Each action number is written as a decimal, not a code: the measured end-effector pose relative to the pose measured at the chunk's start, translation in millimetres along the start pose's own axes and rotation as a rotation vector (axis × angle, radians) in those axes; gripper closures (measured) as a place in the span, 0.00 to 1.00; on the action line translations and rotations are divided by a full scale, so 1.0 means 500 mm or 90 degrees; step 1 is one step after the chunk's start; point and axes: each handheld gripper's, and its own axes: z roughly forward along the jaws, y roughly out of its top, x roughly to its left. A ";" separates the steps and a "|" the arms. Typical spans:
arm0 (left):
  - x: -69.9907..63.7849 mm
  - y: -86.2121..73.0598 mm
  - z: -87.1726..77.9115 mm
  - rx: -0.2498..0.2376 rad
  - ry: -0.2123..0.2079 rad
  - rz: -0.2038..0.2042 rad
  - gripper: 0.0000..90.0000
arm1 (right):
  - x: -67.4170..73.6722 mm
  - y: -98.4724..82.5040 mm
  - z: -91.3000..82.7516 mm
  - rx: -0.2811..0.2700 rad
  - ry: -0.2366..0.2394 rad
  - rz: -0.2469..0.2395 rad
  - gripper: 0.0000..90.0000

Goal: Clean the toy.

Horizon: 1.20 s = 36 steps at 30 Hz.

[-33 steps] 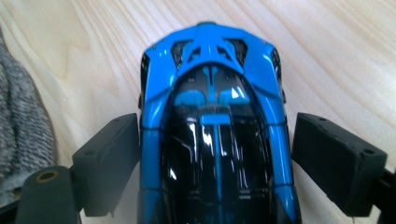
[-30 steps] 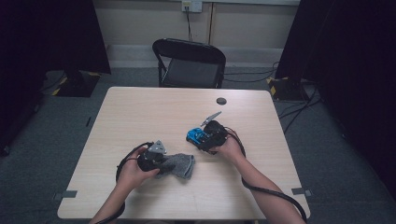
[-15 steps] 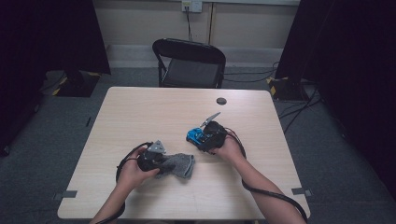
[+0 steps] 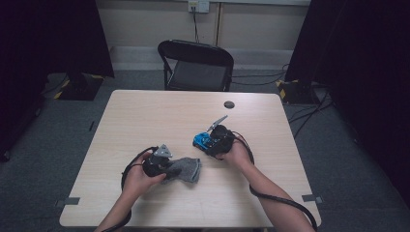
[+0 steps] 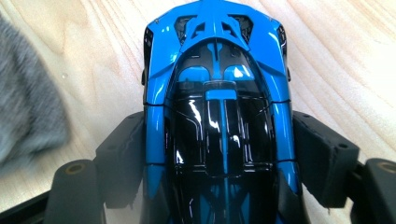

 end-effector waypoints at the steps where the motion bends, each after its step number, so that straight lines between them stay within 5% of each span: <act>1: 0.001 0.000 -0.001 -0.002 0.011 -0.007 0.74 | 0.000 0.001 0.000 0.001 0.001 0.001 0.29; 4: 0.012 -0.003 -0.009 -0.005 0.037 -0.044 0.73 | 0.000 0.000 0.000 0.000 0.000 0.000 0.29; 6: 0.019 -0.007 -0.011 -0.013 0.030 -0.061 0.70 | 0.000 -0.001 0.000 -0.002 -0.001 0.001 0.29; 10: 0.028 -0.007 -0.022 -0.029 0.010 0.013 0.47 | 0.000 -0.001 0.000 -0.004 -0.001 0.001 0.29; 11: 0.028 -0.007 -0.022 -0.029 0.010 0.013 0.44 | 0.000 -0.002 0.000 -0.005 0.000 -0.001 0.29; 13: 0.037 -0.009 -0.039 -0.019 -0.005 0.070 0.42 | 0.000 -0.002 0.000 -0.006 -0.001 0.001 0.29; 21: 0.052 -0.032 -0.020 0.009 -0.015 0.083 0.36 | 0.000 -0.003 0.000 -0.007 -0.001 0.000 0.29; 24: 0.042 -0.031 -0.012 0.013 -0.001 0.084 0.42 | 0.001 -0.003 0.000 -0.006 -0.001 0.002 0.29; 29: 0.024 -0.027 -0.014 0.019 0.004 0.062 0.73 | 0.002 -0.003 -0.001 -0.006 -0.002 0.003 0.29; 31: 0.016 -0.015 -0.016 0.045 0.022 0.034 0.77 | 0.002 -0.003 -0.001 -0.004 -0.003 0.004 0.29; 36: 0.026 -0.011 -0.028 0.033 0.027 -0.028 0.80 | 0.003 -0.005 -0.004 0.001 -0.004 0.008 0.29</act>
